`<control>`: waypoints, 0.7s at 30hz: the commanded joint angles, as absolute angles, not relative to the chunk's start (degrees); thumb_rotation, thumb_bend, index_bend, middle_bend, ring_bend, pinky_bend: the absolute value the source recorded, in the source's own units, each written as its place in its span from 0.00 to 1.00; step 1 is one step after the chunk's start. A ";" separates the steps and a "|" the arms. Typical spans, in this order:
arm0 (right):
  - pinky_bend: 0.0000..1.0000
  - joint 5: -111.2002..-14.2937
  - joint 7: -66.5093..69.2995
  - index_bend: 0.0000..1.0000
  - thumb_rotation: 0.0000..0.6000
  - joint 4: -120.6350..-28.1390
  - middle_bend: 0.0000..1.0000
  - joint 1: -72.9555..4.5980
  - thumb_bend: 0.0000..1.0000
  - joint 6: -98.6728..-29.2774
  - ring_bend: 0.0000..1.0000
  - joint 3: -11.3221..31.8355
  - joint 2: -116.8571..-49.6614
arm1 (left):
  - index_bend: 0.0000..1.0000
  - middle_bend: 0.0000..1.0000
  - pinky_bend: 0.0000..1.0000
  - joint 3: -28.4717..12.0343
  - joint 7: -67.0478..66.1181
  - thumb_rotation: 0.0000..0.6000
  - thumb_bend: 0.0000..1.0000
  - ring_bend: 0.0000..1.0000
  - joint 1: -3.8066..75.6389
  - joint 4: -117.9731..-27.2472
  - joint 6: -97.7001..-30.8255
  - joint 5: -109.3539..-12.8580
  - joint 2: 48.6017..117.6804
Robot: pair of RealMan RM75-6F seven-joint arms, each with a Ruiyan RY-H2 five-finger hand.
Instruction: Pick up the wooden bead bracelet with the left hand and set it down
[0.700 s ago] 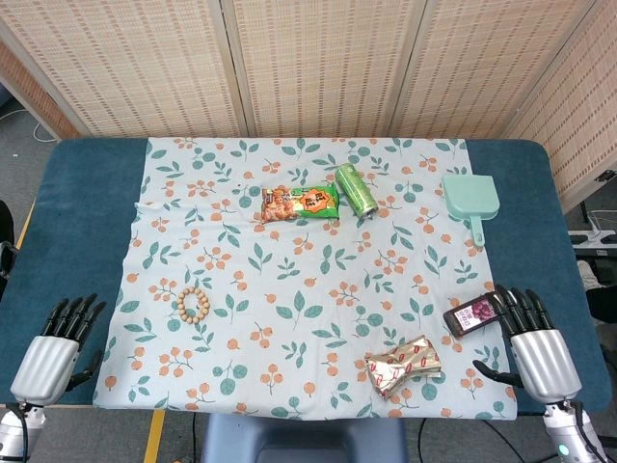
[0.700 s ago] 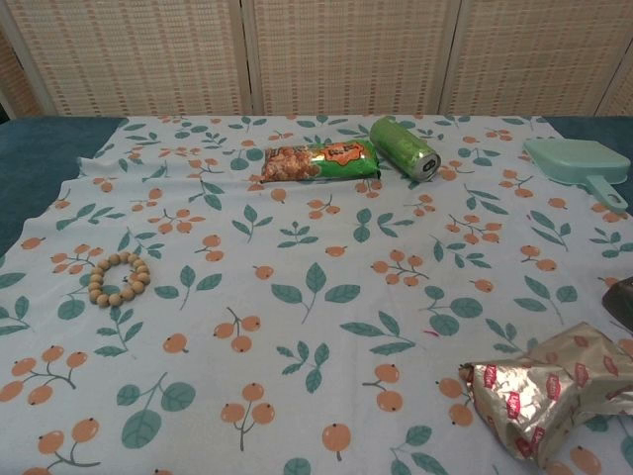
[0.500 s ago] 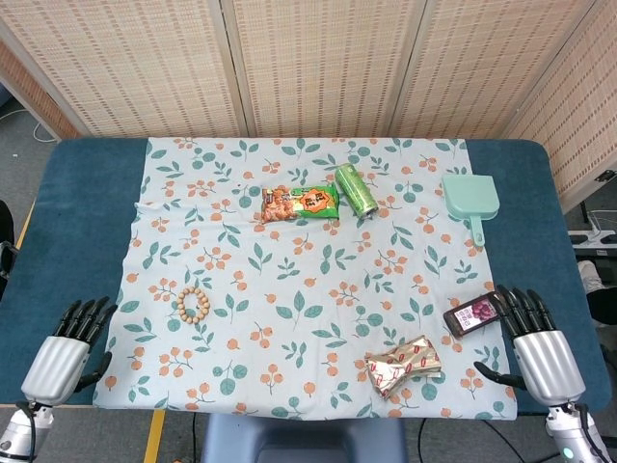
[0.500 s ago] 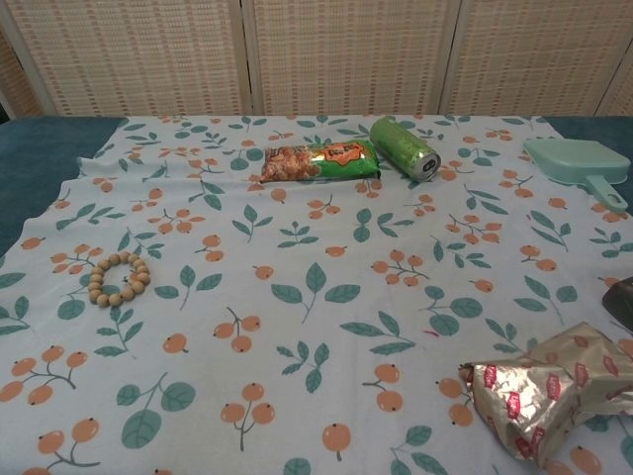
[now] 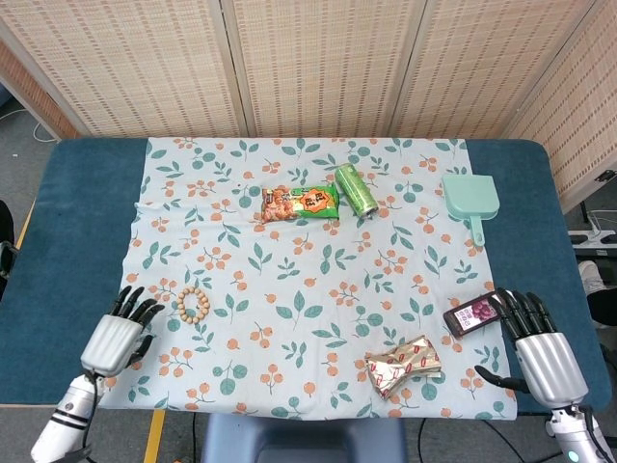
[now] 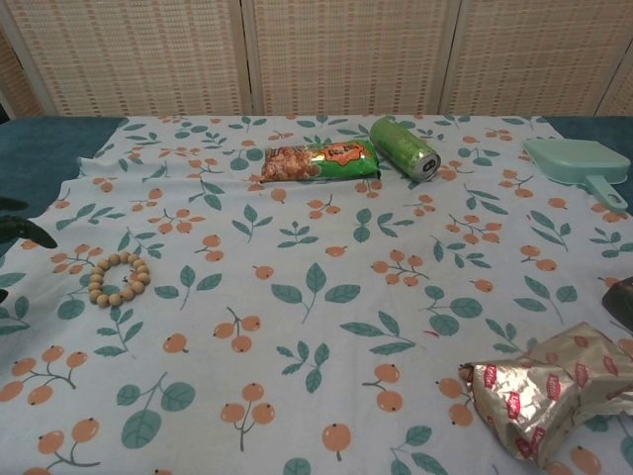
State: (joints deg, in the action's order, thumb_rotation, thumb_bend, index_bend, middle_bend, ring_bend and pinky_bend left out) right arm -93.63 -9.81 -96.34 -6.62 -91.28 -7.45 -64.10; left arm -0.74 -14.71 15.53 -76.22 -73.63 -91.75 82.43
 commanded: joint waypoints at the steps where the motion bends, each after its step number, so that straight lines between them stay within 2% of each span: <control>1: 0.00 -93.58 -9.03 0.00 0.69 -96.71 0.00 -6.59 0.07 -89.95 0.00 -7.25 -63.66 | 0.23 0.21 0.00 -1.29 -18.07 1.00 0.49 0.03 16.64 -72.94 -72.57 -90.70 85.98; 6: 0.00 -93.65 -9.99 0.00 0.69 -96.60 0.00 -6.05 0.07 -89.80 0.00 -6.36 -63.79 | 0.26 0.21 0.00 -0.81 -17.66 1.00 0.49 0.03 18.14 -70.03 -70.32 -90.47 89.02; 21: 0.00 -93.87 -8.98 0.00 0.69 -97.56 0.00 -5.33 0.07 -87.13 0.00 -5.46 -62.96 | 0.28 0.31 0.00 -0.54 -19.34 1.00 0.49 0.07 20.91 -61.22 -70.81 -91.91 95.90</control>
